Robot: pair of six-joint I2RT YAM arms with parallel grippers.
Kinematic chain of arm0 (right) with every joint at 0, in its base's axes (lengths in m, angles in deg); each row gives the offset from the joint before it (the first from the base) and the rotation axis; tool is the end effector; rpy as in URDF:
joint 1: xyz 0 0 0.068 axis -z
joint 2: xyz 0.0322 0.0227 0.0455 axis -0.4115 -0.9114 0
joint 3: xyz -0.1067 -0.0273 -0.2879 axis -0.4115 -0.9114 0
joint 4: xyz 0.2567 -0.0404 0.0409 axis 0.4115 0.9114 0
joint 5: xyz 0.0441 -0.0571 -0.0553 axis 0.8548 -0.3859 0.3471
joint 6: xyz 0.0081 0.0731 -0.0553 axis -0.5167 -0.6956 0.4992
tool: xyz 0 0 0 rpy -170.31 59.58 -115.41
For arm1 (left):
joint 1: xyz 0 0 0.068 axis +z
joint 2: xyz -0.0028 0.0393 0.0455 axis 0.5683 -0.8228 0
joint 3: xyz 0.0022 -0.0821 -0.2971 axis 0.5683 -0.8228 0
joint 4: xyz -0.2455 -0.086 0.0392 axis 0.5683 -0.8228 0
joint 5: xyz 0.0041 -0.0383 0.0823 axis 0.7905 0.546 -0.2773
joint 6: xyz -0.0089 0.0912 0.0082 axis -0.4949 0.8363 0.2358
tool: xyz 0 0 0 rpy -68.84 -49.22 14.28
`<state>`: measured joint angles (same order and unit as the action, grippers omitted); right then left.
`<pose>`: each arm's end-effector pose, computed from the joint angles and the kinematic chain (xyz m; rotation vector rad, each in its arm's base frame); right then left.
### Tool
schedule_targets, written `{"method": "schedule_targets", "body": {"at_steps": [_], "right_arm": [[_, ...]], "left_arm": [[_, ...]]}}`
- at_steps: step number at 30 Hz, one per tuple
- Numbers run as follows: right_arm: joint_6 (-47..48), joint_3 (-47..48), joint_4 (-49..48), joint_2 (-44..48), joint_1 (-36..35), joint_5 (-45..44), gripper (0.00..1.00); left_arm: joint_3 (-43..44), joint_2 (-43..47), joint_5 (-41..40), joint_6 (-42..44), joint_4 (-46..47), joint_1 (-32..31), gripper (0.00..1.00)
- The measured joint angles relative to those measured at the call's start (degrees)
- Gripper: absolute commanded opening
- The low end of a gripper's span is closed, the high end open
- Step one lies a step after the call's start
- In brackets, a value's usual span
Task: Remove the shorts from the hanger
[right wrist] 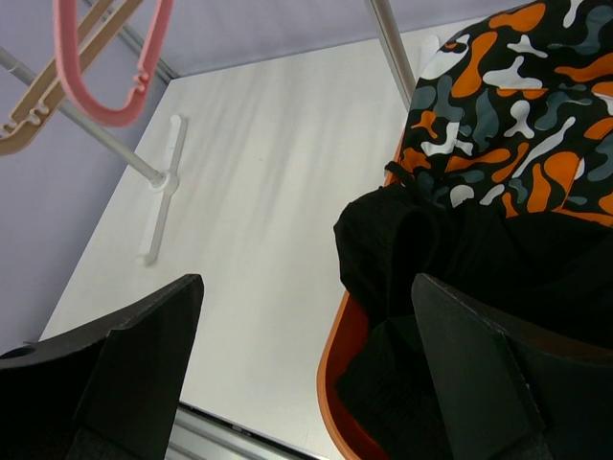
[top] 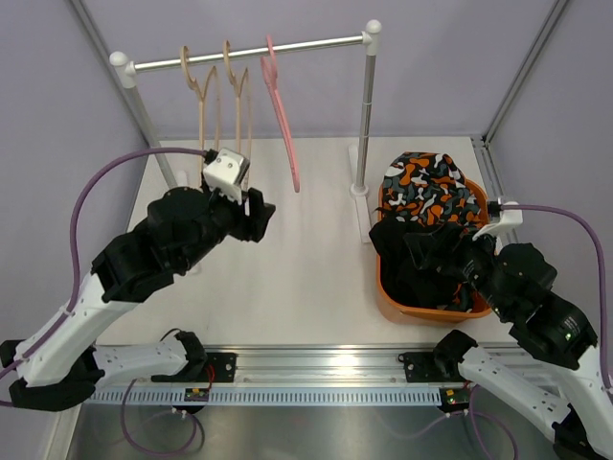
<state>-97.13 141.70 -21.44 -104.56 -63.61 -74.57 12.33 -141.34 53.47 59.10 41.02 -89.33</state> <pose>0.0833 0.0376 0.4236 -0.0065 1.7901 0.5581 0.1434 -0.1480 0.5072 0.4483 1.7631 -0.4347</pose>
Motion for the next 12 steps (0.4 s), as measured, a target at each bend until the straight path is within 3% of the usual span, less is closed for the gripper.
{"method": "schedule_targets", "body": {"at_steps": [5,12], "right_arm": [[-0.8,-2.8,-1.5,-0.1,0.0,1.3,1.00],[-1.7,-6.3,-4.3,0.1,0.0,1.9,0.99]], "left_arm": [[-11.8,10.2,0.3,-2.2,-1.8,-0.3,0.63],[-17.7,17.7,1.4,-2.8,-2.0,-0.3,0.63]]}}
